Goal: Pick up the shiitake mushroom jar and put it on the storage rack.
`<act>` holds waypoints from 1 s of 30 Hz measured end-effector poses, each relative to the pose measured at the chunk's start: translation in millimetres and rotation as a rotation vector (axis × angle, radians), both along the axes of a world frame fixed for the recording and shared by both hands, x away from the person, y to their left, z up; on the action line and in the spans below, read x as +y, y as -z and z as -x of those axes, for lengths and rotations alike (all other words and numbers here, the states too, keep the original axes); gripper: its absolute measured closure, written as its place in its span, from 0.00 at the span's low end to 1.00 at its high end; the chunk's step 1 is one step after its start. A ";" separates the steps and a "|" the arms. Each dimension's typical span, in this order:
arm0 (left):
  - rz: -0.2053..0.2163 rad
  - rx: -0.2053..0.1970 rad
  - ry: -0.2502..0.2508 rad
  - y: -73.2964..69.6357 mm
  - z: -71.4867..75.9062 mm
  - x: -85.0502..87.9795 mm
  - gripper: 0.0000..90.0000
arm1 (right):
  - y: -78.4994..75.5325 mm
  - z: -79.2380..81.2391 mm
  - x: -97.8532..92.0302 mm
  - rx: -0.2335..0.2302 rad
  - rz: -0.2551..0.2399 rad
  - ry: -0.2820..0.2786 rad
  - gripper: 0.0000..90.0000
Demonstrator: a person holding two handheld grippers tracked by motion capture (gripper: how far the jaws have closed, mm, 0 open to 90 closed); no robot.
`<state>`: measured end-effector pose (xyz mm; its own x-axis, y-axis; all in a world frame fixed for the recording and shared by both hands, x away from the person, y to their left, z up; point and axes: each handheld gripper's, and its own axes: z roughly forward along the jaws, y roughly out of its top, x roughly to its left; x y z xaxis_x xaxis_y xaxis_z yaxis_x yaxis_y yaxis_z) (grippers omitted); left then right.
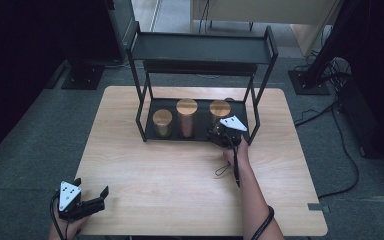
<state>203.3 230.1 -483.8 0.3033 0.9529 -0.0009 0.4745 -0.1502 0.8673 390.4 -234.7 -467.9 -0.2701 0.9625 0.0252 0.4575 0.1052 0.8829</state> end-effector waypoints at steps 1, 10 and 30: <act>0.000 0.000 0.000 0.0 0.0 0.0 0.01 | -0.4 0.5 -0.4 0.004 0.001 -0.012 0.19; 0.002 0.001 0.003 0.0 -0.3 0.3 0.01 | 4.9 15.4 -10.4 0.025 -0.034 -0.075 0.00; -0.011 0.007 0.001 0.1 -1.1 -0.8 0.01 | 18.2 67.1 -31.1 0.024 -0.004 -0.086 0.00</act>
<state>204.3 229.3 -483.9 0.3047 0.9524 0.0075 0.4801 -0.1604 0.8624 323.3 -265.8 -486.1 -0.3511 0.9356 0.0363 0.4678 0.1417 0.8724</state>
